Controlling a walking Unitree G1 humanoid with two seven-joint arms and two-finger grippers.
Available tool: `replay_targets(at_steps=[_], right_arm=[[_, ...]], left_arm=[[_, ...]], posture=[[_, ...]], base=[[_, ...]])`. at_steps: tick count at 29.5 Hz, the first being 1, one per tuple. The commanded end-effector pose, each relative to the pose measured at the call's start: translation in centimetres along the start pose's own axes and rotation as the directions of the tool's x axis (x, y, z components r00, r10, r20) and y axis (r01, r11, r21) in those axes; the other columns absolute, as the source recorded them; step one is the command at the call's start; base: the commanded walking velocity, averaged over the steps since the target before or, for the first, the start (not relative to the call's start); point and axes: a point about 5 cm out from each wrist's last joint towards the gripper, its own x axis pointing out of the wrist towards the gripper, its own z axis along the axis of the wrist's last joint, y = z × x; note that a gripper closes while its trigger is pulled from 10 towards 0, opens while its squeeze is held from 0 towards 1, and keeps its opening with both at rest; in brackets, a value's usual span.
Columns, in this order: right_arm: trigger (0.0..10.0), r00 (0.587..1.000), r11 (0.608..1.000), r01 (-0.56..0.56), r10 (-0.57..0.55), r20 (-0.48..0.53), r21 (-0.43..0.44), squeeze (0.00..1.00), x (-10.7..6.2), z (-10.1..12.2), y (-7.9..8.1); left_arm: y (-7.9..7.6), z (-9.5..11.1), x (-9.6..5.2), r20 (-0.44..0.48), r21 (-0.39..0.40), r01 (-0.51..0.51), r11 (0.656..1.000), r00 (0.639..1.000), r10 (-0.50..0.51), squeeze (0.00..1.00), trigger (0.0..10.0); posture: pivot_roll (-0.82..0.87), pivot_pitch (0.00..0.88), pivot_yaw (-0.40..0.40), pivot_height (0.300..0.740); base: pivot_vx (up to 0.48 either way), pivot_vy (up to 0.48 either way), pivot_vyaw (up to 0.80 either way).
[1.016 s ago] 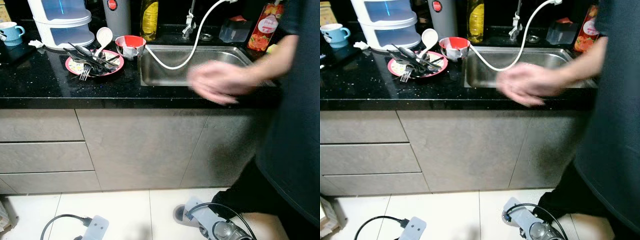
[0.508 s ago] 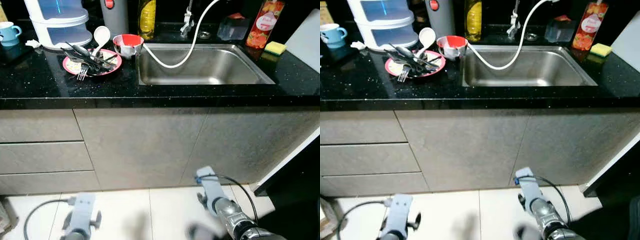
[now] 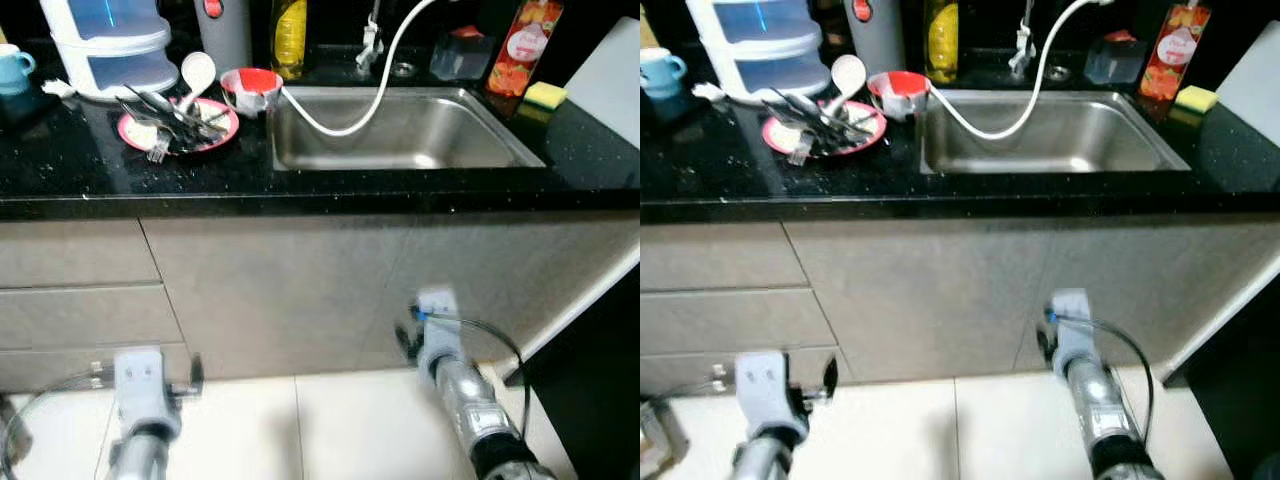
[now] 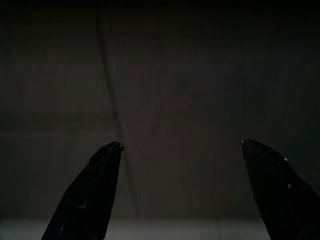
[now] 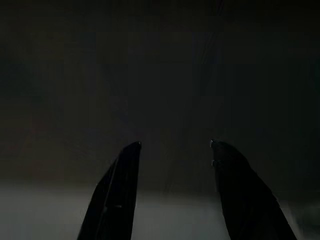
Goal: Kitchen organization
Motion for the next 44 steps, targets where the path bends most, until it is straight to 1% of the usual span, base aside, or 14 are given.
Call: replay_targets(at_steps=[1, 5, 7, 8, 10, 15, 17, 20, 22, 26, 27, 31, 38, 44], right_arm=[[10.0, 0.998, 0.999, 0.010, -0.013, 0.062, 0.050, 0.00, 0.5, 2.1, 0.2], [10.0, 0.988, 0.995, 0.041, -0.054, 0.143, 0.088, 0.00, 1.3, 4.6, 0.4], [10.0, 0.958, 0.995, 0.049, -0.070, 0.277, 0.082, 0.00, 1.9, 8.4, 0.8], [10.0, 0.958, 0.995, 0.049, -0.070, 0.277, 0.082, 0.00, 1.9, 8.4, 0.8], [10.0, 0.917, 0.998, 0.037, -0.055, 0.396, 0.055, 0.00, 1.6, 12.0, 1.0], [10.0, 0.887, 0.998, 0.038, -0.058, 0.457, 0.052, 0.00, -0.2, 14.6, 1.0], [10.0, 0.869, 0.996, 0.009, -0.049, 0.492, 0.084, 0.00, -1.1, 16.6, 1.7], [10.0, 0.833, 0.998, -0.014, -0.019, 0.553, 0.054, 0.00, -1.2, 18.5, 2.8], [10.0, 0.833, 0.998, -0.014, -0.019, 0.553, 0.054, 0.00, -1.2, 18.5, 2.8], [10.0, 0.837, 0.993, -0.024, -0.044, 0.545, 0.118, 0.00, -0.4, 18.7, 3.6], [10.0, 0.816, 0.989, -0.032, -0.058, 0.575, 0.144, 0.00, -0.7, 19.3, 3.6], [10.0, 0.787, 0.984, -0.044, -0.073, 0.613, 0.174, 0.00, -0.9, 21.0, 3.6], [10.0, 0.725, 0.992, -0.005, -0.084, 0.684, 0.128, 0.00, -1.1, 24.0, 2.9], [10.0, 0.741, 0.991, -0.009, -0.085, 0.667, 0.135, 0.00, -0.9, 23.5, 2.8]], left_arm=[[0.8, 1.7, 0.6, 0.031, 0.029, -0.033, 0.999, 0.999, 0.032, 0.00, 10.0], [1.1, 3.7, 2.0, 0.090, 0.066, -0.056, 0.996, 0.995, 0.050, 0.00, 10.0], [1.0, 6.4, 3.7, 0.177, 0.108, -0.069, 0.992, 0.983, 0.050, 0.00, 10.0], [1.0, 6.4, 3.7, 0.177, 0.108, -0.069, 0.992, 0.983, 0.050, 0.00, 10.0], [0.3, 9.0, 4.7, 0.255, 0.122, -0.050, 0.991, 0.967, 0.017, 0.00, 10.0], [-0.2, 11.3, 4.4, 0.291, 0.133, -0.040, 0.990, 0.957, -0.001, 0.00, 10.0], [0.5, 12.4, 4.4, 0.295, 0.253, -0.073, 0.965, 0.956, -0.005, 0.00, 10.0], [1.4, 14.5, 5.1, 0.342, 0.267, -0.102, 0.958, 0.940, 0.005, 0.00, 10.0], [1.4, 14.5, 5.1, 0.342, 0.267, -0.102, 0.958, 0.940, 0.005, 0.00, 10.0], [0.6, 18.7, 5.8, 0.470, 0.193, -0.074, 0.978, 0.882, -0.026, 0.00, 10.0], [0.1, 19.6, 5.4, 0.521, 0.171, -0.061, 0.983, 0.853, -0.038, 0.00, 10.0], [-0.4, 20.6, 5.3, 0.550, 0.117, -0.037, 0.992, 0.834, -0.034, 0.00, 10.0], [-0.2, 22.5, 5.4, 0.585, 0.215, -0.097, 0.972, 0.810, -0.048, 0.00, 10.0], [0.7, 21.9, 4.6, 0.569, 0.249, -0.118, 0.961, 0.821, -0.046, 0.00, 10.0]], posture=[[0.16, 0.000, -0.039, 0.740], [0.16, 0.000, -0.037, 0.740], [0.15, 0.000, -0.035, 0.740], [0.15, 0.000, -0.035, 0.740], [0.15, 0.000, -0.034, 0.740], [0.14, 0.000, -0.028, 0.740], [0.12, 0.000, -0.014, 0.740], [0.12, 0.000, -0.007, 0.740], [0.12, 0.000, -0.007, 0.740], [0.13, 0.000, 0.002, 0.740], [0.13, 0.000, 0.004, 0.740], [0.13, 0.000, 0.001, 0.740], [0.14, 0.000, -0.004, 0.740], [0.14, 0.000, -0.008, 0.740]], base=[[0.000, 0.000, 0.00], [0.000, 0.000, 0.00], [0.000, 0.000, 0.00], [0.000, 0.000, 0.00], [0.000, 0.000, 0.00], [0.000, 0.000, 0.00], [0.000, 0.000, 0.00], [0.000, 0.000, 0.00], [0.000, 0.000, 0.00], [0.000, 0.000, 0.00], [0.000, 0.000, 0.00], [0.000, 0.000, 0.00], [0.000, 0.000, 0.00], [0.000, 0.000, 0.00]])
